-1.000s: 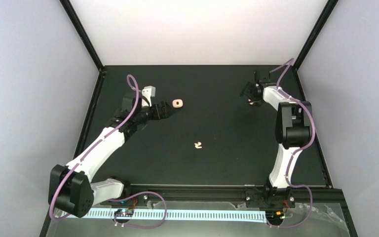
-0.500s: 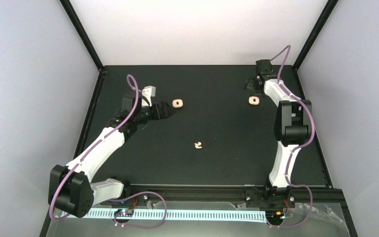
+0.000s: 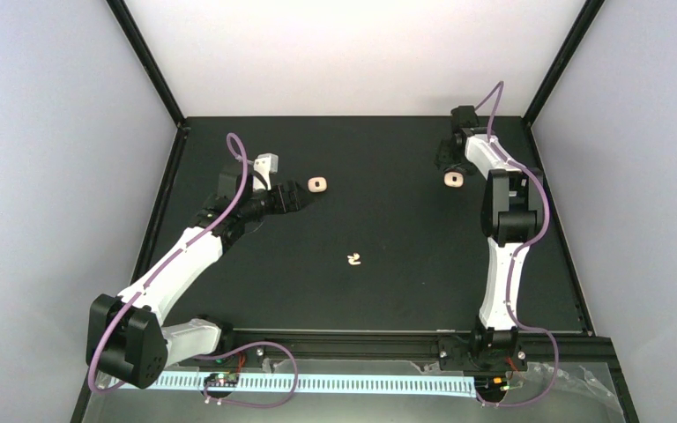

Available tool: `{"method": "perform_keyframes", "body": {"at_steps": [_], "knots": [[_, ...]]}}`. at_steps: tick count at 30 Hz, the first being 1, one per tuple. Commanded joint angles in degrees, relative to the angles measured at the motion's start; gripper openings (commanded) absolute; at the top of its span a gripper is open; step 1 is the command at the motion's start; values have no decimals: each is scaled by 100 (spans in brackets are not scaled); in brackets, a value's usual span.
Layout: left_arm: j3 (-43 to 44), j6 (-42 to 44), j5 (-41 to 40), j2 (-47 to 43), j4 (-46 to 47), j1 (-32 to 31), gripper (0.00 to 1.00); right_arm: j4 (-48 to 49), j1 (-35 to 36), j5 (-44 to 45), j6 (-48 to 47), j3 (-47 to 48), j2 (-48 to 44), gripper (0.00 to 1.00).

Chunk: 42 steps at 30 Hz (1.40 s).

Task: Insert the wireless bluetooth earbuds into the charging case
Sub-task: Pick up the charging case at the center of the board.

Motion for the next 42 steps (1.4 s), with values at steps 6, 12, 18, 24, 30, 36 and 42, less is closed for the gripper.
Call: {"method": "perform_keyframes", "body": {"at_steps": [6,12,18,24,30,36,42], "knots": [[117,-25,138,17,35,-6,99,-434,-41,72,-119,161,198,69],[115,-27,160,0,48,-6,99,-538,-39,78,-110,217,255,60],[117,-33,160,-18,44,-6,99,-686,-44,97,-119,269,357,58],[105,-43,143,-44,44,-6,99,-695,-39,130,-65,182,213,45],[58,-80,0,-286,158,-97,99,-251,43,-225,327,-497,-816,39],[-279,98,-1148,-1153,871,-1164,99,703,606,-849,1235,-2231,-2974,38],[-1308,-216,-2136,-1985,2848,-2032,99,1605,1699,-1129,2391,-3378,-5072,38]]}}
